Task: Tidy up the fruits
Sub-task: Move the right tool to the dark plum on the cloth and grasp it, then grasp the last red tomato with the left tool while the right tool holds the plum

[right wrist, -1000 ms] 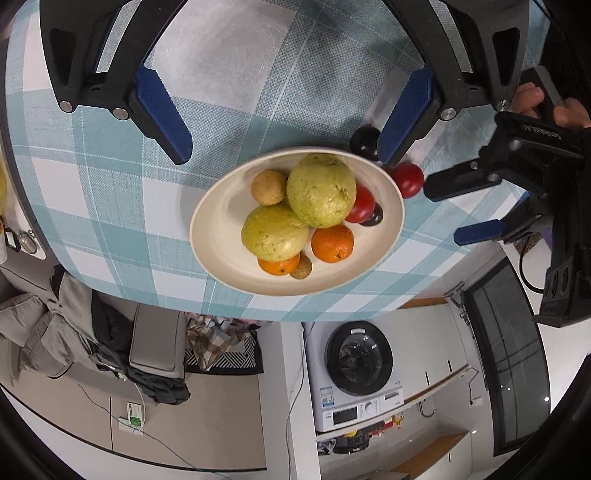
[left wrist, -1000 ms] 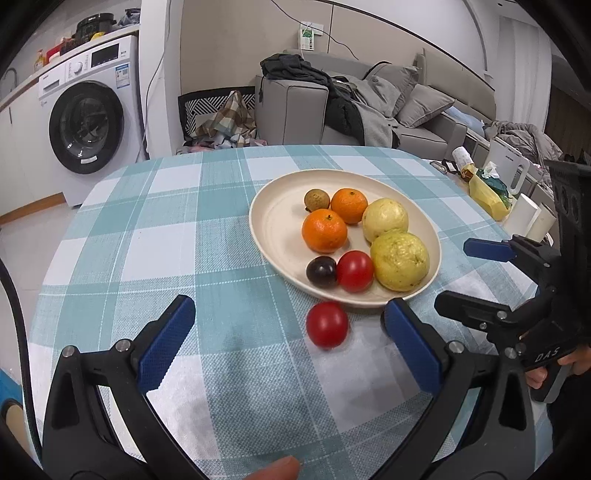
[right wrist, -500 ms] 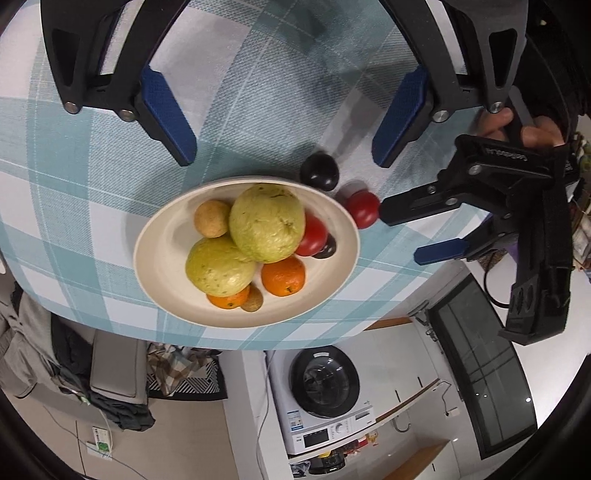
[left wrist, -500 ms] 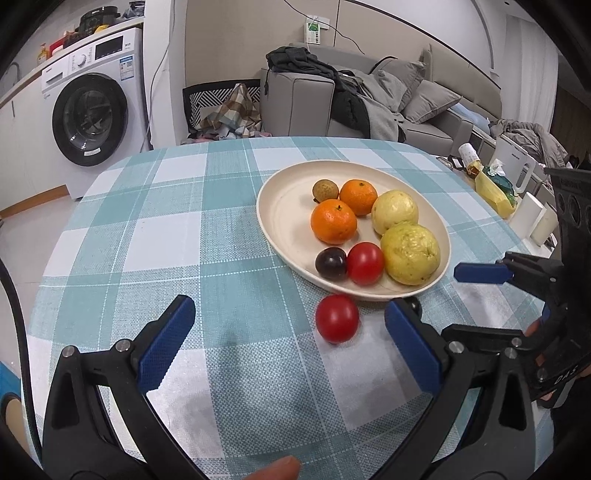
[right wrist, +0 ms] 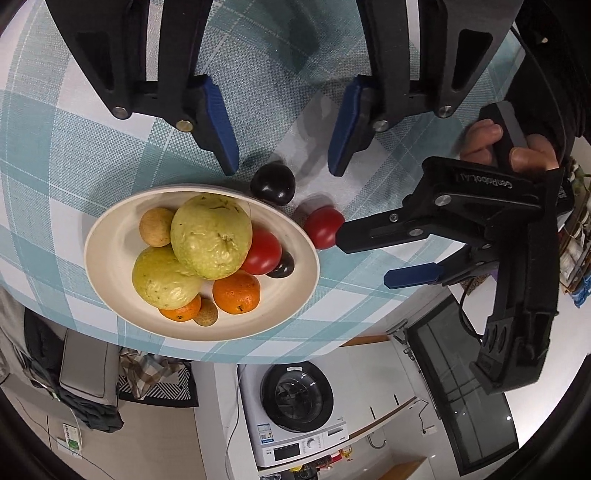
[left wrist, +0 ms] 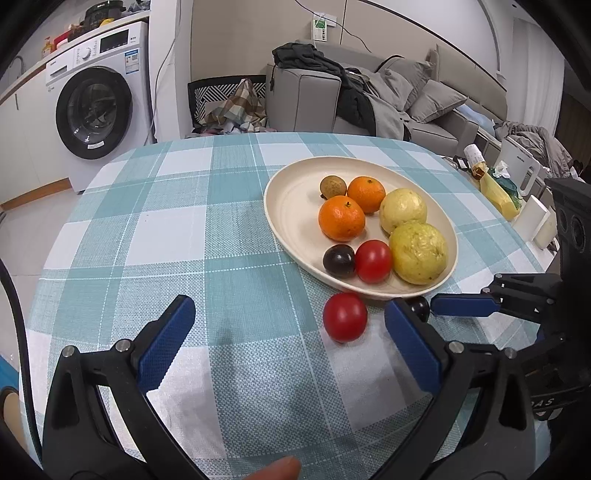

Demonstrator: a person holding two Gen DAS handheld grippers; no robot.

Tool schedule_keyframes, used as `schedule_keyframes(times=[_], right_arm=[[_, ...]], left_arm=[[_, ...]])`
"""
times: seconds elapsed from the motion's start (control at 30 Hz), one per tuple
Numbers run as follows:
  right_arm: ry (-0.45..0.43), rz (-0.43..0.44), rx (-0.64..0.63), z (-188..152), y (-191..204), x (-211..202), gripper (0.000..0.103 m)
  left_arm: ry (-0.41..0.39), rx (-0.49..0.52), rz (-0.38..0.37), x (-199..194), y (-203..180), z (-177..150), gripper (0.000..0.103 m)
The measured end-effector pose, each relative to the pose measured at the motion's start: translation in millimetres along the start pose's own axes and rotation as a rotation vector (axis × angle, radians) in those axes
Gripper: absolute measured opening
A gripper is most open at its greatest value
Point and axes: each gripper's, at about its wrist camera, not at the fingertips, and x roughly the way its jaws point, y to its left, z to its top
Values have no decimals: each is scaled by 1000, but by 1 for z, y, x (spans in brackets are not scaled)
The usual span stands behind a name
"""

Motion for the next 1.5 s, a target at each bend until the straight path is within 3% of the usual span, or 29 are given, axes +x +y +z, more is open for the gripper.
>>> schedule_keyframes(times=[0.2, 0.7, 1.1, 1.5], right_arm=[[-3, -8, 16, 4, -3, 3, 40], [10, -28, 25, 11, -5, 12, 27], [3, -22, -2, 8, -1, 6, 26], [-128, -8, -12, 9, 1, -23, 26]], left_arm=[[3, 3, -2, 2, -1, 0, 102], [25, 17, -4, 7, -5, -3, 102], [53, 26, -10, 10, -6, -3, 101], [118, 103, -56, 21, -24, -9, 55]])
